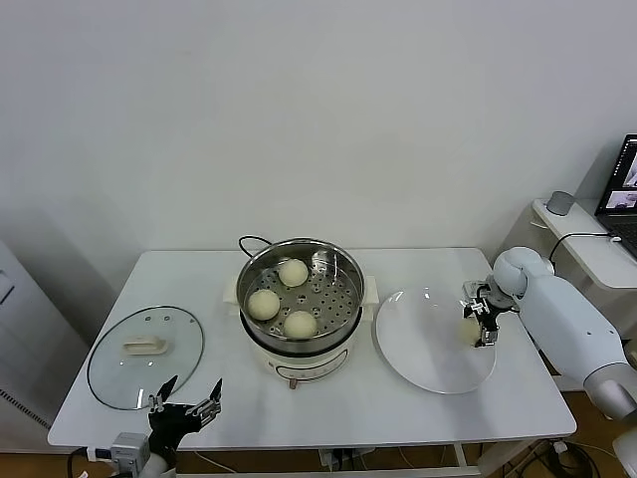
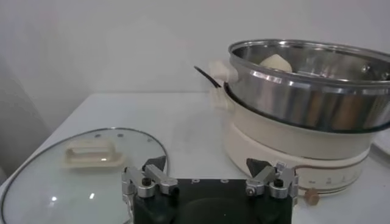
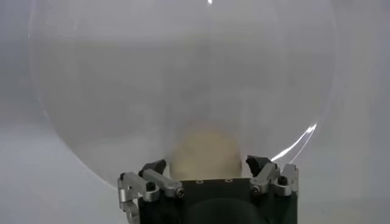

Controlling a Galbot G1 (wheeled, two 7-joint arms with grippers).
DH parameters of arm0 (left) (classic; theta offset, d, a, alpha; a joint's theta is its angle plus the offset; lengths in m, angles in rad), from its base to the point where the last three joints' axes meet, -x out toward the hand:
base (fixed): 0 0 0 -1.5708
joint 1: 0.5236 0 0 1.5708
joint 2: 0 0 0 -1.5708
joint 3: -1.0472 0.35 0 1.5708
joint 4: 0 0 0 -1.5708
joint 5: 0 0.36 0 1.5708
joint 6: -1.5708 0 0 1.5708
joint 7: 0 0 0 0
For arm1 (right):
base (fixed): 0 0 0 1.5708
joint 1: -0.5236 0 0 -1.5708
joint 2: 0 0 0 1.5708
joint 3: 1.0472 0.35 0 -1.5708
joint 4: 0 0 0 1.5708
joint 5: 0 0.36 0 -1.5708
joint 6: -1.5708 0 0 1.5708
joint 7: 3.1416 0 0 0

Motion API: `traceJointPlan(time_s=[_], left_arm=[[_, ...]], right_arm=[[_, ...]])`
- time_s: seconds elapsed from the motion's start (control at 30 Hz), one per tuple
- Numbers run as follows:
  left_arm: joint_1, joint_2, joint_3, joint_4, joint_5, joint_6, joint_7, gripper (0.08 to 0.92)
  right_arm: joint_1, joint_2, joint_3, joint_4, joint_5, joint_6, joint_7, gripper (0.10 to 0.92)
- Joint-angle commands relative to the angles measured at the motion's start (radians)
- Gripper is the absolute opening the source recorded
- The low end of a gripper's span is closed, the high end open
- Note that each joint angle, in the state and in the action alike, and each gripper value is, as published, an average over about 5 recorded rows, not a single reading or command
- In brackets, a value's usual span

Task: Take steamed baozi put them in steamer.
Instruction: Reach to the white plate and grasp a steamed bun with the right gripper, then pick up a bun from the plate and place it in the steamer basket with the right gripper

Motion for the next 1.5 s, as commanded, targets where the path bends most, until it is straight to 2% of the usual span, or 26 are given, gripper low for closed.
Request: traceJointPlan(time_s=[0.03, 0.17, 0.3, 0.6, 0.87, 1.0, 1.17, 1.5], left_arm=[[-0.004, -0.047, 0.002, 0.004, 0.000, 0.000, 0.000, 0.823], [-0.010, -0.047, 0.007, 0.012, 0.003, -0.001, -0.002, 0.823], [-0.022, -0.049, 0.011, 0.019, 0.032, -0.007, -0.004, 0.823], [-0.036, -0.049, 0.007, 0.040, 0.086, -0.022, -0.020, 0.823], [-0.052, -0.043, 0.006, 0.048, 0.128, -0.016, -0.018, 0.823], [-0.055, -0.032, 0.009, 0.044, 0.114, -0.014, -0.018, 0.823], [-0.057, -0.022, 0.022, 0.037, 0.108, -0.013, -0.018, 0.823], [-0.053, -0.026, 0.035, 0.030, 0.105, -0.015, -0.019, 0.823]], right_arm=[[0.013, -0.007, -0.011, 0.015, 0.029, -0.008, -0.005, 0.649], [0.058, -0.039, -0.067, 0.058, 0.112, -0.039, -0.015, 0.565], [0.157, -0.099, -0.197, 0.129, 0.276, -0.098, -0.024, 0.485], [0.616, -0.173, -0.684, 0.324, 0.771, -0.357, -0.002, 0.467], [0.922, -0.010, -0.981, 0.388, 1.068, -0.528, 0.079, 0.467], [0.963, 0.096, -1.017, 0.375, 1.137, -0.573, 0.096, 0.467], [0.948, 0.238, -1.042, 0.340, 1.156, -0.595, 0.110, 0.467], [0.789, 0.400, -1.016, 0.233, 1.071, -0.617, 0.147, 0.467]])
